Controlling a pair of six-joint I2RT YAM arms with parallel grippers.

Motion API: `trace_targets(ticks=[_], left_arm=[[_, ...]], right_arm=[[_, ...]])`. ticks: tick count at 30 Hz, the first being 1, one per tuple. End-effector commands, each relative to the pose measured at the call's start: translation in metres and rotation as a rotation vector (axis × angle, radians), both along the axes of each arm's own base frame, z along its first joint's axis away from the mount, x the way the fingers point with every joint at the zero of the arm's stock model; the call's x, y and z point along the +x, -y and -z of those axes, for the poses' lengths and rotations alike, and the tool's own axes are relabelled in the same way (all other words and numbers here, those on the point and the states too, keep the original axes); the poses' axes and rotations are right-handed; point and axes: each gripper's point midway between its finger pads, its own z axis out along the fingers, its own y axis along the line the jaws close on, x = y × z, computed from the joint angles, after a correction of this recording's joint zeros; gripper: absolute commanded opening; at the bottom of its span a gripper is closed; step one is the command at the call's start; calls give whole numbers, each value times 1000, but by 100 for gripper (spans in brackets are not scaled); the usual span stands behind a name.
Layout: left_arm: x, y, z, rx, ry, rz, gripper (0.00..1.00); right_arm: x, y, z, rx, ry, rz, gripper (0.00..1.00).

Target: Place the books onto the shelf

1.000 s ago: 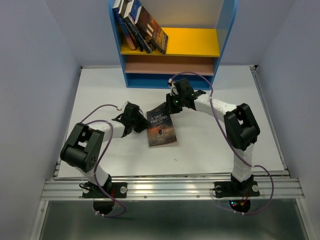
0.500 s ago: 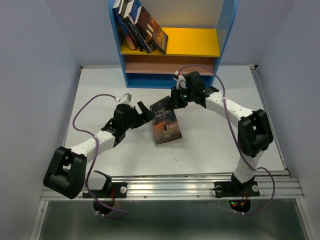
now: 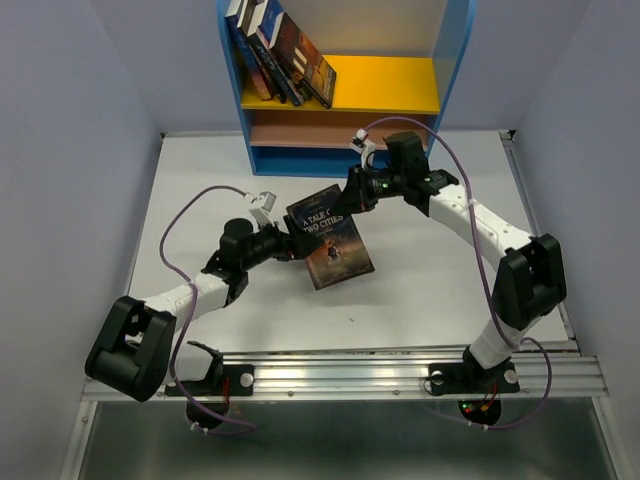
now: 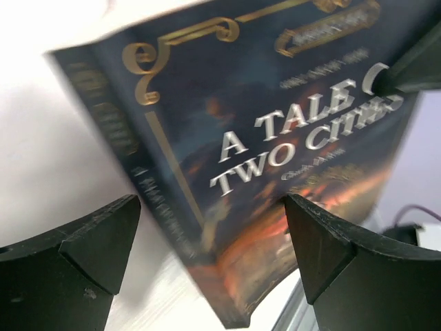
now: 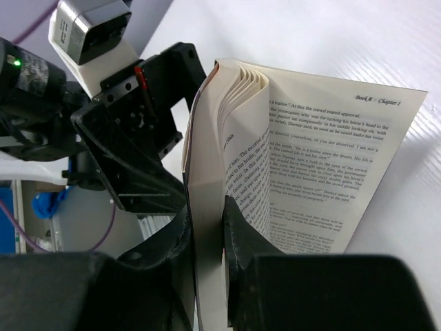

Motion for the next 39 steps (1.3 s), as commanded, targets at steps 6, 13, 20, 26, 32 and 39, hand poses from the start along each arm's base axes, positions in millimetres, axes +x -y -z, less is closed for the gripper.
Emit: trace_targets(ticks=[6,13,20,26,32,39], left_arm=[[-46,26,-83,-219,370,315,99],[-48,24,-100,-261,398,301,0],[-32,13,-126,-230,472,174,0],[-8,-7,-178,-124,633,6,0],[21,-23,-252,-35,784,-179,0],[82,-12,-339,-40,821,-343,0]], right_arm=[[-21,-5,-93,221,198,-116,1],[-12,0,-97,221,220,-50,1],[24,21,-85,116,245,184,55],[89,123,-95,-156,379,880,100],[67,226,-89,-315,419,1365,100],[56,234,-66,-349,393,1380,100]])
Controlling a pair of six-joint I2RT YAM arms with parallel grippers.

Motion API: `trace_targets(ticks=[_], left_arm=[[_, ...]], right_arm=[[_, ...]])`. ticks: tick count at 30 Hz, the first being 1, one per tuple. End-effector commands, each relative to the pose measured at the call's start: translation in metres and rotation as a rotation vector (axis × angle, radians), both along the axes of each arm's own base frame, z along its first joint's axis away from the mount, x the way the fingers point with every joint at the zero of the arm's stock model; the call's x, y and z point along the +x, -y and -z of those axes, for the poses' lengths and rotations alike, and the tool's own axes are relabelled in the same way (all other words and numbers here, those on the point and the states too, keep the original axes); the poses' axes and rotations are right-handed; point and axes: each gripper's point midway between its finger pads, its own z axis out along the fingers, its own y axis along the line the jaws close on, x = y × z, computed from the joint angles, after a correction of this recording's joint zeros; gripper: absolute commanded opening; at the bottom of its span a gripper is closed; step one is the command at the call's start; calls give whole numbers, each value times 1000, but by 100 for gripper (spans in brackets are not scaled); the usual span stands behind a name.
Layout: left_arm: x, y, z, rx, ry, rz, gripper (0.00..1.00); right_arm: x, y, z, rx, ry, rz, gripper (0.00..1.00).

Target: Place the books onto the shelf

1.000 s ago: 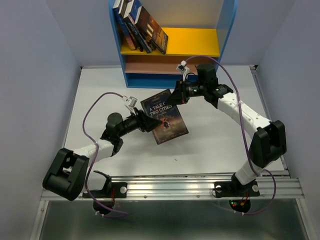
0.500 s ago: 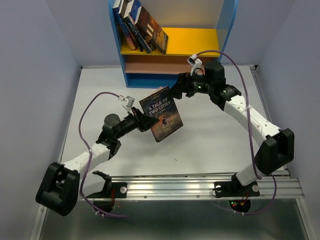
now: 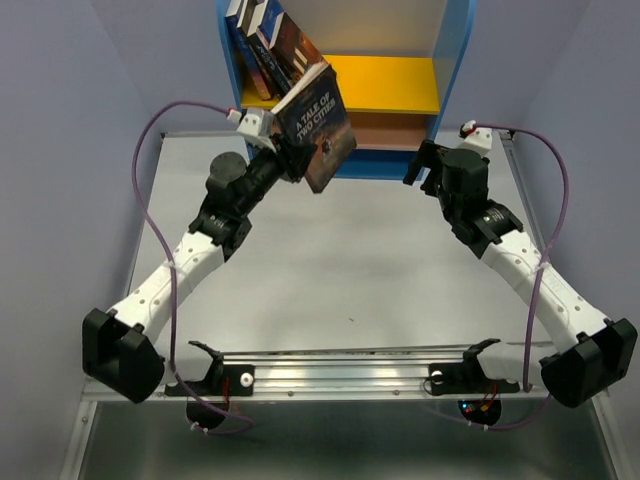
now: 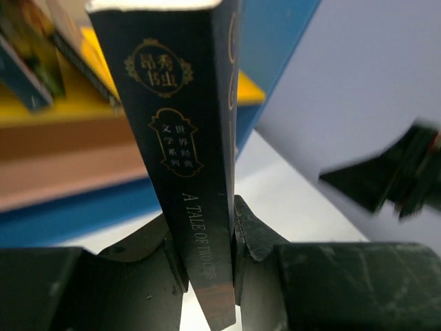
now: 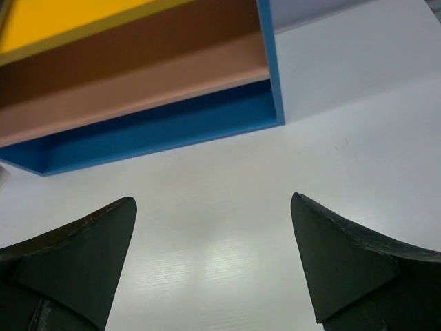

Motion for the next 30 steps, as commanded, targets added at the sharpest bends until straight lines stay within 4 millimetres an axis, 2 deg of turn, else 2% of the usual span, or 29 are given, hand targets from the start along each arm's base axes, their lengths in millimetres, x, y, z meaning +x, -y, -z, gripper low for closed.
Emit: trace_targets(ticks=[1,2,3,4,5,6,9,11,13,14,15,16,17,18,19,20,22,30], left_arm=[[25,-15,-123,-132,266,-161,0],[27,-17,-152,-165,310,-182,0],[44,-13,-148,-164,293,-204,0],[51,-11,-154,-163,306,-213,0],[55,-17,-176,-197,333,-253,0],[76,-12,-163,-181,305,-284,0],[109,-3,-166,-152,308,-330,0],[129,7,-173,-145,319,-334,0],[141,13,-178,-142,336,-333,0],[139,12,-201,-159,383,-342,0],[163,20,-176,-122,331,-365,0],[172,21,-173,-113,317,-378,0],[169,17,-199,-140,351,-394,0],[190,23,-171,-89,295,-420,0],[191,21,-179,-99,306,-432,0],[199,19,-169,-100,286,-468,0],[205,16,-161,-87,278,-498,0],[222,-19,-141,5,255,-710,0]], right_arm=[[0,19,18,-22,-27,112,100],[0,18,21,-26,-36,107,100],[1,16,23,-27,-42,103,100],[2,16,25,-33,-46,102,100],[5,15,30,-39,-58,105,100],[6,15,31,-39,-61,105,100],[11,14,39,-49,-80,115,100],[16,12,41,-59,-87,116,100],[18,9,44,-55,-95,107,100],[20,7,44,-52,-96,104,100],[22,6,48,-56,-104,101,100],[25,4,55,-66,-122,95,100],[28,5,58,-68,-131,92,100],[29,3,60,-68,-138,85,100],[31,-1,64,-66,-147,69,100],[32,-3,67,-65,-154,62,100],[33,-6,71,-63,-165,50,100],[36,-12,78,-63,-184,22,100]])
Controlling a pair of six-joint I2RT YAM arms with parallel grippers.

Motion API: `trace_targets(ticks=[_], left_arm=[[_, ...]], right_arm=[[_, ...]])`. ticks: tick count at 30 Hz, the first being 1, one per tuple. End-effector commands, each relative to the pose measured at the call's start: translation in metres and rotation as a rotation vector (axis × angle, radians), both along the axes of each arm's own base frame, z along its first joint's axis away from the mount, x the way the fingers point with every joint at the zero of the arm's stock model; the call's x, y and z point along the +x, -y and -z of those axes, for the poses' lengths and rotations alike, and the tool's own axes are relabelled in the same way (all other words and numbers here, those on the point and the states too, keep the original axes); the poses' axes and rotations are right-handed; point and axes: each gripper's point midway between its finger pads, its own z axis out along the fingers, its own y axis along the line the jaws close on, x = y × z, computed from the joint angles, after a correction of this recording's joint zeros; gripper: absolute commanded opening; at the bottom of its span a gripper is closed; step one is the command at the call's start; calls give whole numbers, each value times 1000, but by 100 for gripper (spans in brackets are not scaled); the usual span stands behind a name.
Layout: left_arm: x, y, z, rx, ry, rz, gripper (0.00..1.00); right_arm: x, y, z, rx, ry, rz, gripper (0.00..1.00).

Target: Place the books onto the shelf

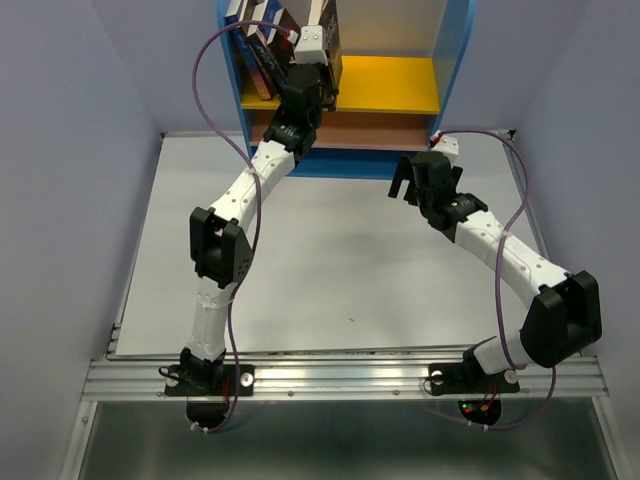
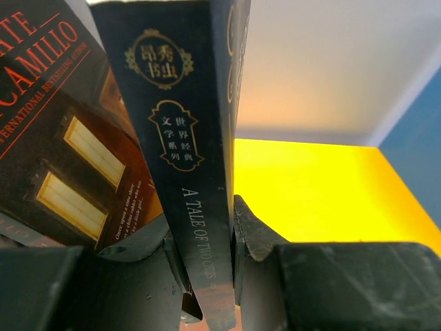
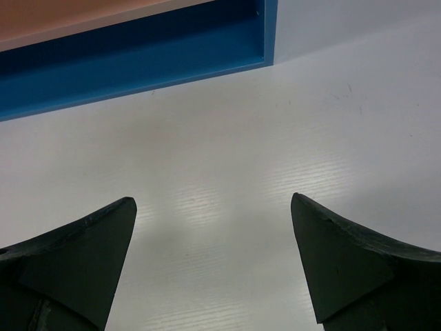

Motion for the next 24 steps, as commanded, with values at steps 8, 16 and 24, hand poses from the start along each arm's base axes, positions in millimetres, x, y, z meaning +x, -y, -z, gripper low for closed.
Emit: trace_targets(ticks=[8,16,24], left_arm=[[5,-87,-73,-11,144,-248,0],[14,-119,-67,-14,111,-293,21],[12,-117,-65,-43,107,-279,59]], right_arm=[[9,-4,-25,42,62,0,100],[10,-6,-21,41,52,-7,100],[14,-15,-14,47,26,-49,100]])
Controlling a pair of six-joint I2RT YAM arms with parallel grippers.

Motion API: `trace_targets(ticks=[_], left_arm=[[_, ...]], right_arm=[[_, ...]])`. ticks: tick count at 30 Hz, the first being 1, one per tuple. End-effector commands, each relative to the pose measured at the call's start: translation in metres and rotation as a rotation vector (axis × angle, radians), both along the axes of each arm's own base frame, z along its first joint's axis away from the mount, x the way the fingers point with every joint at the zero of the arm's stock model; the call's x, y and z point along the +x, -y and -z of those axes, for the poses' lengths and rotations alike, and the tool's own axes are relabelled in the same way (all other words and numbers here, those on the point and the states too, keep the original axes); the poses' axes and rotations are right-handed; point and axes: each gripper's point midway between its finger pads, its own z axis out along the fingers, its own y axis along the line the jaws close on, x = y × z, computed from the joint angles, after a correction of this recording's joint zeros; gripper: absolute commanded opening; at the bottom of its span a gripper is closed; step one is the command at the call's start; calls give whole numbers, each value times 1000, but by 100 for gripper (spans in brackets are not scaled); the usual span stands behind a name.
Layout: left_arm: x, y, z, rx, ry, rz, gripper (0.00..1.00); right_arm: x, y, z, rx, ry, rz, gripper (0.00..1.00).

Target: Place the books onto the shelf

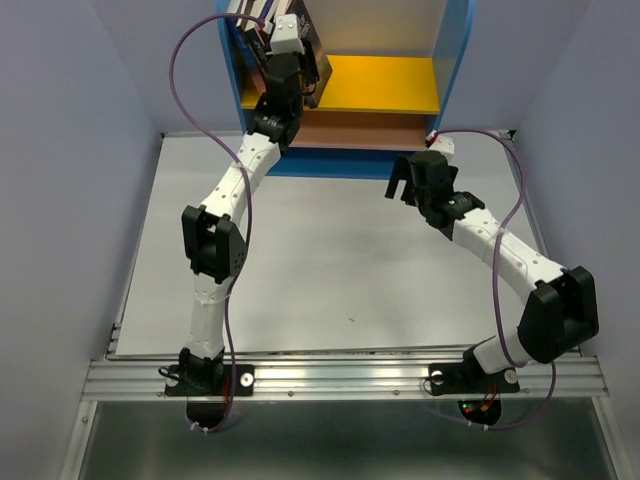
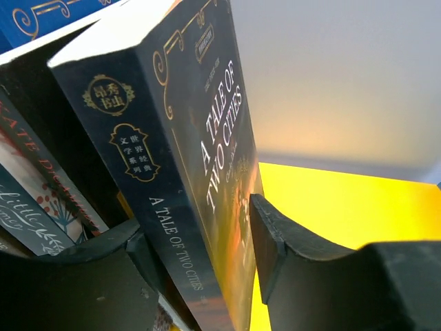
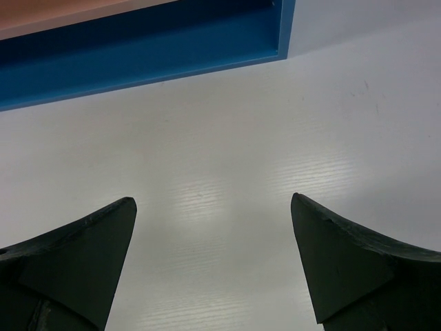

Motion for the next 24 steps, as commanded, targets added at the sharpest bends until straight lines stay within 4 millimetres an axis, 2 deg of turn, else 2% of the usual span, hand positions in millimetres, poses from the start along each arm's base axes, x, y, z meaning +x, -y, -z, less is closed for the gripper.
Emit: trace_targets(ticks=[1,3,7,9,15,17,19,20,24], left_arm=[[-12,-58,-59,-50,117,-151,59],[-13,-59,-61,-53,119,-157,55],[-18,-61,-67,-62,126,-175,59],[-24,-63,-72,-69,135,-203,56],[-39,-69,-93,-83,164,-258,58],[-44,-71,-98,-89,167,-265,63],[-52,-77,-107,-98,179,-280,63],[-54,-79,-110,-99,182,-285,69],[-69,-90,-129,-104,208,-312,81]], right_arm=[[13,-10,-16,36,37,-23,100],[14,-14,-15,42,28,-41,100],[16,-17,-13,43,20,-56,100],[17,-19,-13,45,19,-62,100],[20,-27,-11,54,8,-96,100],[21,-29,-10,57,3,-105,100],[21,-31,-8,60,-4,-117,100],[21,-32,-8,60,-2,-119,100],[21,-37,-6,71,-11,-144,100]])
